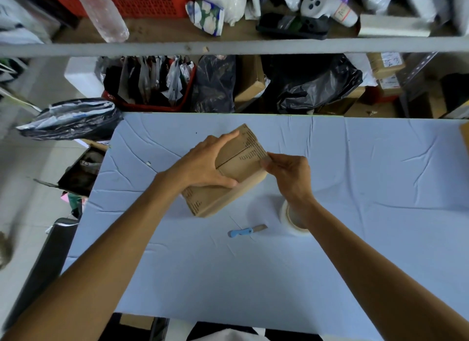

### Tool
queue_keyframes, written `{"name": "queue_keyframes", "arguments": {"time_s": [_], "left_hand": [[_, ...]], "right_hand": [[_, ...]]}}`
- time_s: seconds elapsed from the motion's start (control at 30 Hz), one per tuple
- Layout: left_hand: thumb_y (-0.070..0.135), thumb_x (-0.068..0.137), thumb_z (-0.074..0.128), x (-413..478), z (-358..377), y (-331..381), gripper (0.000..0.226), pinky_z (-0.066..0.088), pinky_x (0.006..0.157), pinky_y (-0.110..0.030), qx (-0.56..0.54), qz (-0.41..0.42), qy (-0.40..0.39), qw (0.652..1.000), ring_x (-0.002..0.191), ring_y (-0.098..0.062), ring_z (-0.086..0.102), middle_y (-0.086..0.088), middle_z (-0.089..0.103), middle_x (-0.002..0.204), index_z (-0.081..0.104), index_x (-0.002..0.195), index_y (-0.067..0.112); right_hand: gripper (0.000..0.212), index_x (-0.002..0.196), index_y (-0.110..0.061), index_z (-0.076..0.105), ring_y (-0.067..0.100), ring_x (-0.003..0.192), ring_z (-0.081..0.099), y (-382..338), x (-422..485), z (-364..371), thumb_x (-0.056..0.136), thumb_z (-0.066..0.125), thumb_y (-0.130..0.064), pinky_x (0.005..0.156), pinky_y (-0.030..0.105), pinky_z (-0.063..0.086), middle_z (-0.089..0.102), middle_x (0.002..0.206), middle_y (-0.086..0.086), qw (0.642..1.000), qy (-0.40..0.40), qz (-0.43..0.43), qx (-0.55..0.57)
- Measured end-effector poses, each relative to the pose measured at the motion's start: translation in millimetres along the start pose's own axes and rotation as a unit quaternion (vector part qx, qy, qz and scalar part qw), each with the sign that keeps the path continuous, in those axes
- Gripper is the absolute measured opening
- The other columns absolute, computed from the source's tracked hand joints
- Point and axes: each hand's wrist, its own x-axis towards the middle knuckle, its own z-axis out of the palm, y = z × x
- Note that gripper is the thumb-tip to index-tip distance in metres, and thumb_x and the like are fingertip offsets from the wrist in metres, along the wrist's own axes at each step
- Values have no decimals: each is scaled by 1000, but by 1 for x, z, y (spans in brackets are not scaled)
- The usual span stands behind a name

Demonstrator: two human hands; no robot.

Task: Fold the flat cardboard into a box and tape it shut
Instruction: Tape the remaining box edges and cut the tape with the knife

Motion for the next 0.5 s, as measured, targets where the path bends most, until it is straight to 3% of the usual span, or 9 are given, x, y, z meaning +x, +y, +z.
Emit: {"name": "queue_keyframes", "arguments": {"time_s": [0.1, 0.2, 0.27, 0.33, 0.4, 0.5], "left_hand": [[51, 71, 76, 4, -3, -3, 100, 36, 106, -38, -34, -11, -11, 999, 132, -23, 37, -5, 37, 143, 9, 145, 52], [54, 71, 75, 5, -1, -2, 99, 36, 106, -39, -68, -60, 20, 996, 133, -27, 37, -9, 39, 142, 11, 146, 50], [60, 68, 74, 4, 4, 3, 101, 39, 105, -43, -62, -70, 50, 994, 130, -29, 41, -11, 44, 139, 13, 148, 45], [64, 67, 71, 2, 10, 10, 103, 39, 102, -43, -42, -79, 80, 993, 129, -31, 42, -13, 45, 138, 15, 149, 40], [67, 67, 69, 2, 13, 13, 103, 40, 101, -44, -38, -102, 107, 988, 129, -33, 42, -14, 43, 141, 16, 149, 34], [71, 70, 62, 0, 17, 18, 101, 40, 98, -46, -26, -136, 115, 984, 127, -36, 44, -17, 41, 142, 16, 147, 26]], "right_hand": [[17, 96, -13, 75, 10, 80, 65, 1, 8, 1, 82, 74, -21, 84, 32, 56, 74, 88, 8, 999, 42, 33, -12], [48, 119, -8, 60, 15, 78, 68, 1, -4, 11, 82, 74, -35, 79, 44, 58, 68, 108, 6, 994, 39, 84, -61], [56, 124, -10, 55, 16, 87, 68, 1, -20, 20, 79, 75, -37, 80, 43, 59, 68, 110, 4, 995, -19, 68, -71], [65, 129, -15, 50, 16, 109, 62, 4, -31, 25, 74, 79, -34, 89, 36, 55, 63, 117, -5, 993, -86, 30, -81], [94, 143, -20, 34, 10, 126, 49, 6, -35, 23, 65, 85, -30, 98, 29, 48, 52, 133, -10, 984, -162, -4, -78], [133, 152, -29, 4, 1, 133, 36, 9, -29, 16, 53, 93, -30, 103, 20, 39, 34, 145, -21, 963, -252, -44, -81]]}}
